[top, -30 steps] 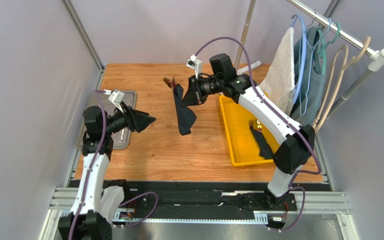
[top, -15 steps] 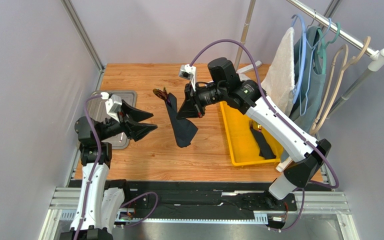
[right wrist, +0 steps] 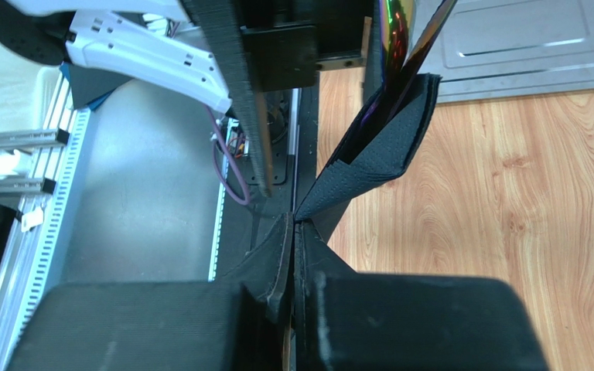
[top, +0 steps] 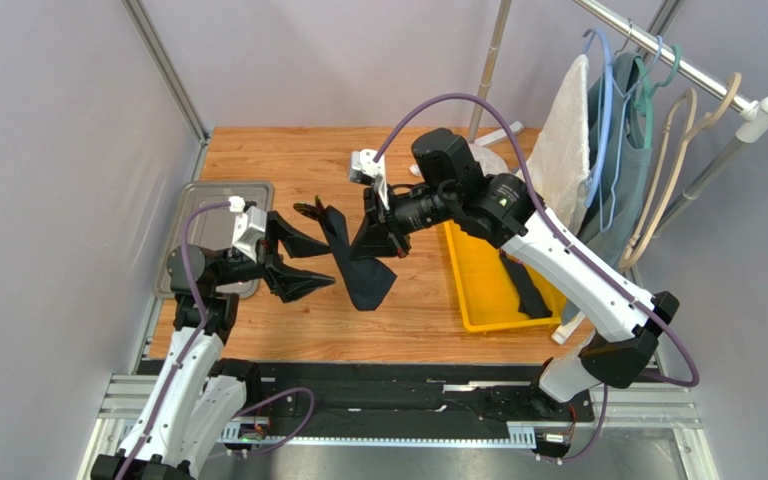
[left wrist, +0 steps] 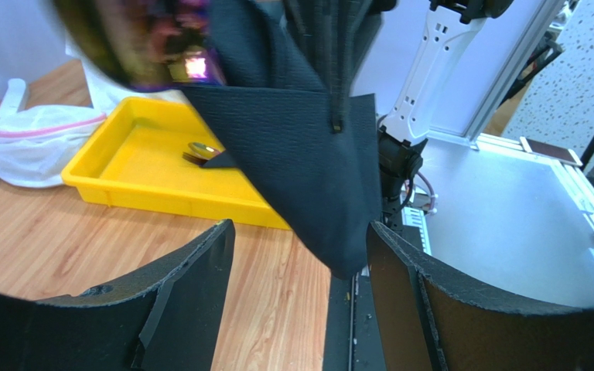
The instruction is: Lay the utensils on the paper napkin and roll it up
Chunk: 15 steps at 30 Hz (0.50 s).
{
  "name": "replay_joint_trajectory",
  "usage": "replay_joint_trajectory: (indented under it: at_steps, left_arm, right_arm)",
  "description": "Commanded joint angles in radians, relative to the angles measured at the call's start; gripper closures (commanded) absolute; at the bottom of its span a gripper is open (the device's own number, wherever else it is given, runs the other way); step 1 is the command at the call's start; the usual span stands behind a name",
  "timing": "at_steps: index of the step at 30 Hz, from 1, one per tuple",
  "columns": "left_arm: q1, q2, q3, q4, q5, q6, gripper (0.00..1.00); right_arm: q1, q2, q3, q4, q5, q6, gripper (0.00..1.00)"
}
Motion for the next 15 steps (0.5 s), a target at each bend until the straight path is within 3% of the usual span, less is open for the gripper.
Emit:
replay_joint_trajectory:
  at_steps: [1, 8, 15]
  left_arm:
    - [-0.025, -0.005, -0.005, 0.103, -0.003, -0.04, 0.28]
    - [-0.081, -0.055, 0.024, 0.111, 0.051, -0.023, 0.3]
    - [-0.137, -0.037, 0.032, 0.106, -0.038, -0.043, 0.33]
  right_arm:
    - [0.051, -0.064, 0.062, -0.005, 0.034, -0.099, 1.0]
    - [0.101, -0.082, 0.057, -0.02, 0.079, -0.136, 1.0]
    - [0.135, -0.084, 0.077, -0.022, 0.087, -0.145, 1.0]
